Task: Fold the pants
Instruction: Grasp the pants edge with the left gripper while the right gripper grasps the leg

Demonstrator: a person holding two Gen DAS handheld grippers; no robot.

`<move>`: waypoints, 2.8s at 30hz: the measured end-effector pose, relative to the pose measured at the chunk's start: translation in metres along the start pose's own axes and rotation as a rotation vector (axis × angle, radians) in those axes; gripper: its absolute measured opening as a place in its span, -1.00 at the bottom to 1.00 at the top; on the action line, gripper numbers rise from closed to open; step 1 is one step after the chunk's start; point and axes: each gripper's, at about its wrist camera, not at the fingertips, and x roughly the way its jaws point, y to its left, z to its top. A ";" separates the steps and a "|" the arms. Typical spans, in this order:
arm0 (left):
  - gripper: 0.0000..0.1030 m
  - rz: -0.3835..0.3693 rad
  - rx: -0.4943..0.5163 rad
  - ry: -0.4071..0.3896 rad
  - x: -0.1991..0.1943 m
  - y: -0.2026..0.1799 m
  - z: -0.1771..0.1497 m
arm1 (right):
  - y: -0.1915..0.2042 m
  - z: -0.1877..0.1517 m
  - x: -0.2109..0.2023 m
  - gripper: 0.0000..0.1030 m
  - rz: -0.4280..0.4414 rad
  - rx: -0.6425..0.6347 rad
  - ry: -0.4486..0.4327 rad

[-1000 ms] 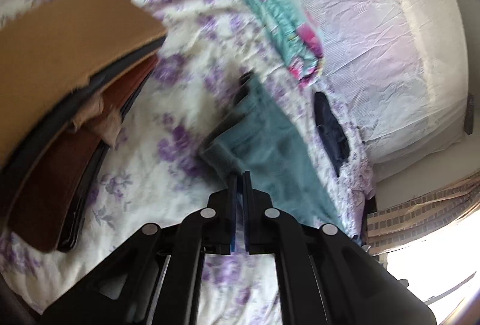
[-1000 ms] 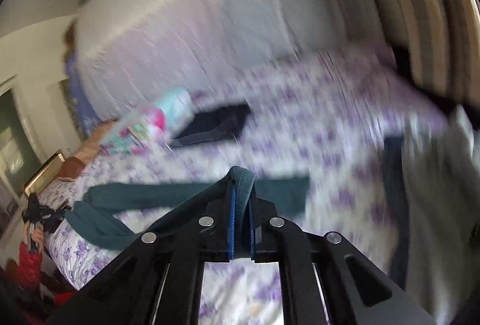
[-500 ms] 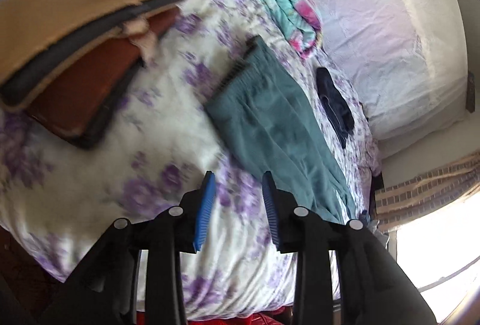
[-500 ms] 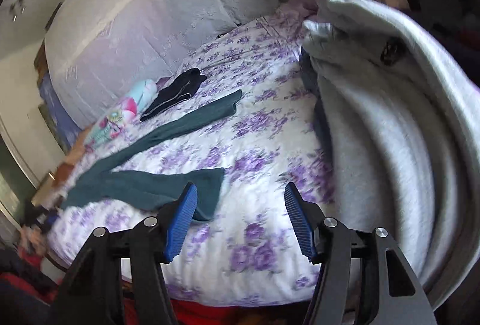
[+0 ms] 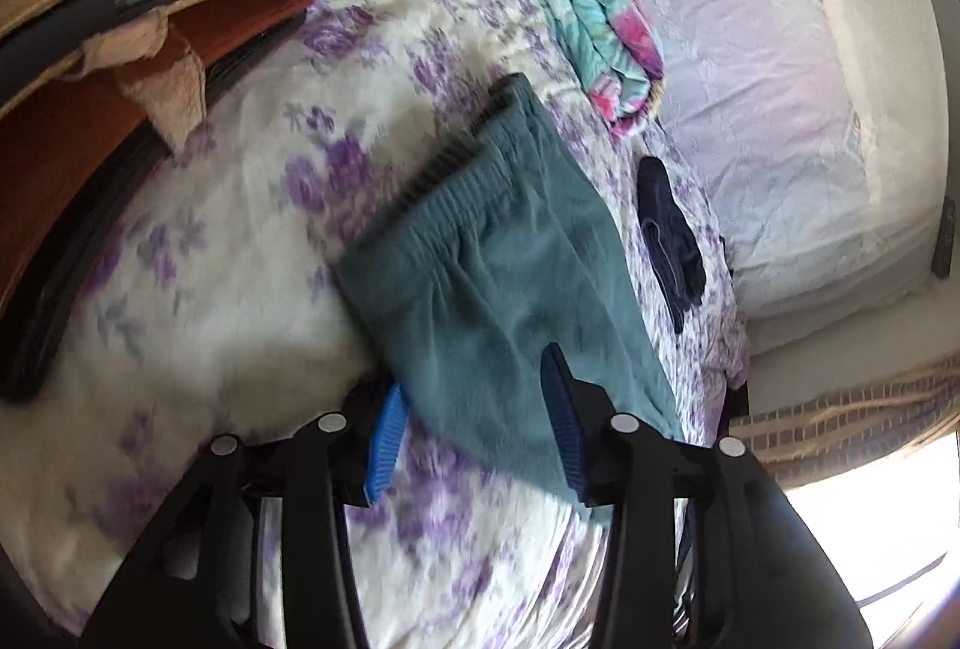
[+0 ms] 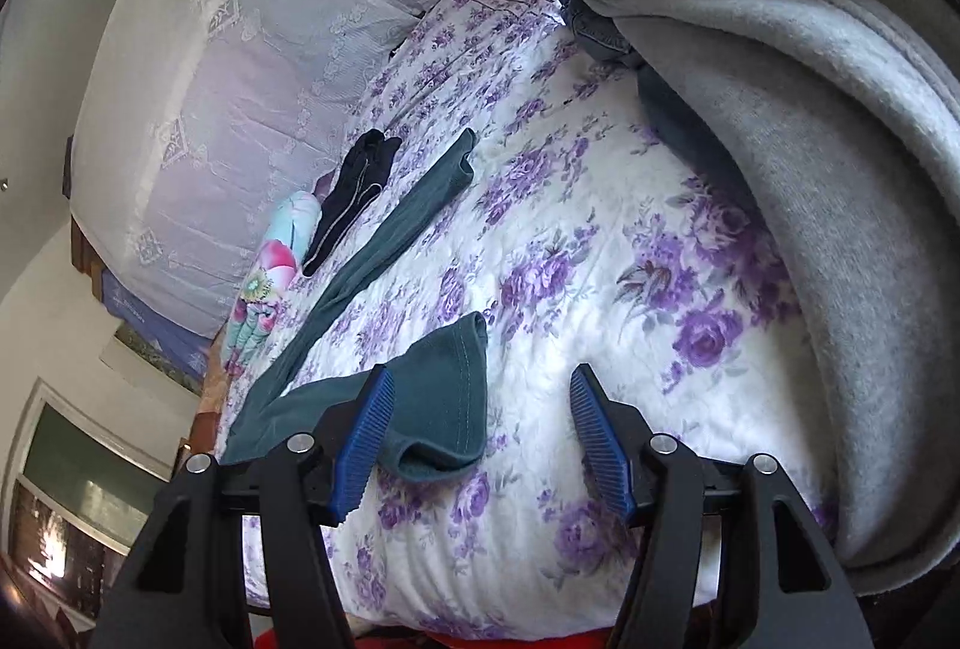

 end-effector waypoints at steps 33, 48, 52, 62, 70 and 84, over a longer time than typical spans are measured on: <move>-0.42 0.060 0.187 -0.010 -0.010 -0.018 -0.041 | 0.065 0.091 0.088 -0.16 -0.406 -0.429 0.008; 0.04 0.034 0.156 -0.018 -0.002 -0.021 -0.034 | 0.017 0.024 0.038 -0.20 -0.073 -0.055 0.045; 0.14 0.020 0.114 -0.019 -0.001 -0.021 -0.030 | 0.022 0.028 0.064 -0.62 -0.017 -0.020 0.055; 0.08 -0.030 -0.013 -0.006 -0.003 -0.011 -0.016 | 0.034 0.025 0.049 -0.95 0.013 -0.038 -0.018; -0.95 0.038 0.035 -0.006 -0.007 -0.015 -0.018 | 0.026 0.031 0.033 -0.96 0.005 -0.016 -0.031; -0.98 0.052 0.045 0.002 -0.041 0.009 -0.028 | 0.013 0.016 0.019 -0.67 -0.184 -0.138 0.031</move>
